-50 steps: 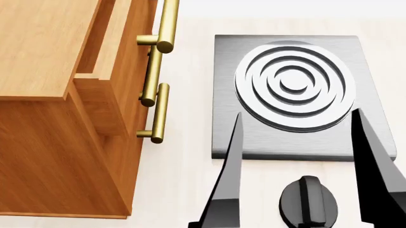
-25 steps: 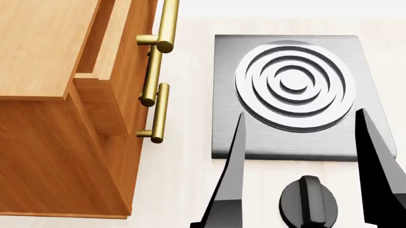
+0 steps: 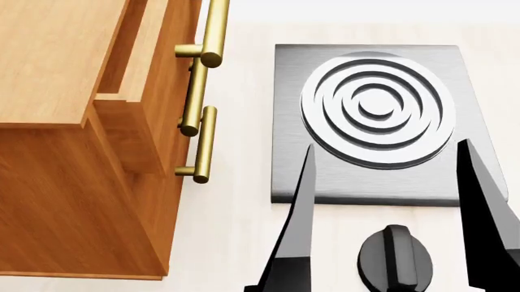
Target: Pick the akita bowl on the wooden cabinet and place it on the plate.
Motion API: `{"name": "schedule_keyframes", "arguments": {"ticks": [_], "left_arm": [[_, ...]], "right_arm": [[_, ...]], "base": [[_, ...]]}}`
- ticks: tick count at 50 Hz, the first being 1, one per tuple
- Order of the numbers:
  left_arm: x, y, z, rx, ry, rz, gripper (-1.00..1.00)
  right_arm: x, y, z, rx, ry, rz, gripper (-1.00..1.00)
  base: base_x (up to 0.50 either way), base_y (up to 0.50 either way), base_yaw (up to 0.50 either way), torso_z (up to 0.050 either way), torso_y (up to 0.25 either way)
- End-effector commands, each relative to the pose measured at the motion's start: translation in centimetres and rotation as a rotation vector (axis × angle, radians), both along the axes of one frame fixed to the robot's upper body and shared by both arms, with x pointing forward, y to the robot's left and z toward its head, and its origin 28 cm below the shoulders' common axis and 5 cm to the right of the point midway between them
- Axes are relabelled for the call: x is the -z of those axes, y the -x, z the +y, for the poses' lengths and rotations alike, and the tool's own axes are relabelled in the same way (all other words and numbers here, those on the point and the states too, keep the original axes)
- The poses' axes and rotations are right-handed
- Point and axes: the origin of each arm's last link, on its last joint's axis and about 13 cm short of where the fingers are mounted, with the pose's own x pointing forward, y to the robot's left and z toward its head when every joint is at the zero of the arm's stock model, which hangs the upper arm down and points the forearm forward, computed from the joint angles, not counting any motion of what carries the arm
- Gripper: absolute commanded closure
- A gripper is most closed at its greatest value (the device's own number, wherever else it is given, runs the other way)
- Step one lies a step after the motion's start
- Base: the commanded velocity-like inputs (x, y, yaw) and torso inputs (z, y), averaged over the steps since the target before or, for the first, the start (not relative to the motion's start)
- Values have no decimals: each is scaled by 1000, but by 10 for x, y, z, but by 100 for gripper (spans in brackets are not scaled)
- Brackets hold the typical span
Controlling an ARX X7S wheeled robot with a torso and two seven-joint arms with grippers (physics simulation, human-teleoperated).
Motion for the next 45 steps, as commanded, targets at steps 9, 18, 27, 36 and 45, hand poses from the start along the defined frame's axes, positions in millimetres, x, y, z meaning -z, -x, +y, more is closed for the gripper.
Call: {"name": "schedule_keyframes", "arguments": {"ticks": [9,18,27,36,45], "left_arm": [[22,6,-7,68,-47,-47,100],[24,3,-6,71,-40,-43,100],[29,4,-4,88,-43,-36,100],[33,0,-1,82,-41,-23,100],[36,-3,-1,64,-40,-16,100]], "right_arm": [[-1,0,0,2,2,-4,-100],[-1,1,0,1,2,-4,-100],[0,1,-1,1,0,-4,-100],[0,0,-1,0,1,-3,-100],[-1,1,-1,0,4,-4,-100]], "base": [[0,0,0,0,0],[0,0,0,0,2],[0,0,0,0,0],[0,0,0,0,0],[0,0,0,0,0]]}}
